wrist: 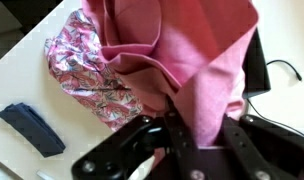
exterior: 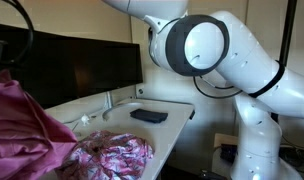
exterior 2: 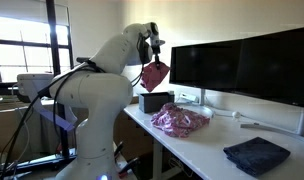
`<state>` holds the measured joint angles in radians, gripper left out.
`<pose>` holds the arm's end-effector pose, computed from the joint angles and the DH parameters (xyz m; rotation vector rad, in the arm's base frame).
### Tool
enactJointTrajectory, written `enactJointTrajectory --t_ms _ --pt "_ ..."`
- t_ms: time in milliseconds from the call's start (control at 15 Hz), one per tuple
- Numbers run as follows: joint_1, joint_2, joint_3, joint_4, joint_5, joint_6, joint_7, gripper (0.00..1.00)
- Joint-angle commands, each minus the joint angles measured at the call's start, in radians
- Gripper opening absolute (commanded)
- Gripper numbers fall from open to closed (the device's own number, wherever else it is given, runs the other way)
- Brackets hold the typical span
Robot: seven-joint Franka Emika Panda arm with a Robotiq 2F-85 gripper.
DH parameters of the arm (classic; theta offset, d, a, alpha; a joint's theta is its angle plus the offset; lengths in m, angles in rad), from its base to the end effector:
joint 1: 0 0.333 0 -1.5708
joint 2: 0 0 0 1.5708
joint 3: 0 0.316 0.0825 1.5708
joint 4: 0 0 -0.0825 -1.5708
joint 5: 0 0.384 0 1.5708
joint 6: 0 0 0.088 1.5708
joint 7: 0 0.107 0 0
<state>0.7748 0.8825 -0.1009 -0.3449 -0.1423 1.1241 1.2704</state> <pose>0.5356 0.4596 0.5653 2.7996 -0.8952 0.1784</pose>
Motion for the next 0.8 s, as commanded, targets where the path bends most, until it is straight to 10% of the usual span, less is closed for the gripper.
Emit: enactJointTrajectory --t_ms 0,733 --pt "-0.007 -0.041 -0.013 0.000 -0.036 -0.066 0.035 0.10" --pt "-0.092 -0.093 -0.049 0.000 -0.073 -0.160 0.091 0.09"
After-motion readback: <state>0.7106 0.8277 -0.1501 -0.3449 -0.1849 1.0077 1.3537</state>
